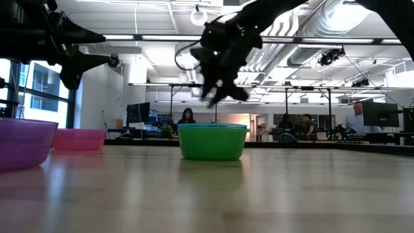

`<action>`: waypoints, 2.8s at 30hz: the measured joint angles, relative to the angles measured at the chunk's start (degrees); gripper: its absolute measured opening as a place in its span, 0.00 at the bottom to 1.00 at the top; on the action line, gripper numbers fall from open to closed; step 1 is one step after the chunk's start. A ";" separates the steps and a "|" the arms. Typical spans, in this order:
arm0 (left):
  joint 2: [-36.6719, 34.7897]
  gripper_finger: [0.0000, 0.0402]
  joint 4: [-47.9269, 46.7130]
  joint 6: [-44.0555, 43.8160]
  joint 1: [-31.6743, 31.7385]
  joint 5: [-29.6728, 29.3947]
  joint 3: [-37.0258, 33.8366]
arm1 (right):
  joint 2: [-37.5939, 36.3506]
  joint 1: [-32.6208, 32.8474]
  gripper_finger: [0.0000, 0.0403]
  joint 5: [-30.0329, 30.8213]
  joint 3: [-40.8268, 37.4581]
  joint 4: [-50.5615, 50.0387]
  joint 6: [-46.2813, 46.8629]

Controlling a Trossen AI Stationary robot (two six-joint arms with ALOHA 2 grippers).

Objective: Nest bowls inside each other
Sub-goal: Stack the orange bowl on the blue bowl

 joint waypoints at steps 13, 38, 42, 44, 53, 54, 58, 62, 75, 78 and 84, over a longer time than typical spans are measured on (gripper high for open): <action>0.00 0.54 0.01 -0.42 -0.02 0.02 0.00 | 0.02 -5.47 0.30 -27.83 0.02 41.23 15.02; -0.02 0.54 0.48 -4.06 0.00 -4.10 0.00 | 0.00 -16.48 0.30 -26.25 0.04 44.61 -6.11; -0.01 0.54 0.48 -4.05 0.00 -4.76 0.00 | 0.02 -19.50 0.30 -22.45 0.04 29.86 -10.44; -0.02 0.54 0.46 -4.05 0.00 -5.27 0.00 | 0.02 -20.42 0.30 -19.17 0.03 23.19 -11.00; -0.02 0.54 0.68 -2.52 0.00 -7.56 0.00 | 0.02 -21.91 0.30 -2.60 0.02 7.69 -10.88; -0.01 0.54 0.67 -2.52 0.00 -7.56 0.00 | 0.02 -21.89 0.30 -1.33 0.02 6.71 -10.69; 0.00 0.54 0.68 -2.52 0.00 -7.56 0.00 | 0.02 -21.83 0.30 4.07 0.04 3.19 -10.57; 0.00 0.54 0.68 -2.50 0.00 -7.56 0.00 | 0.02 -21.89 0.30 8.35 0.04 -1.08 -10.80; -0.02 0.54 0.68 -1.86 0.00 -7.35 0.00 | 0.02 -21.57 0.30 10.48 0.02 -4.97 -7.70; 0.00 0.54 0.68 -1.86 0.00 -7.34 0.00 | 0.02 -21.00 0.30 10.62 0.03 -5.10 -7.46; -0.01 0.54 0.68 -1.91 0.00 -7.32 0.00 | 0.02 -19.65 0.30 12.46 0.04 -6.01 -7.46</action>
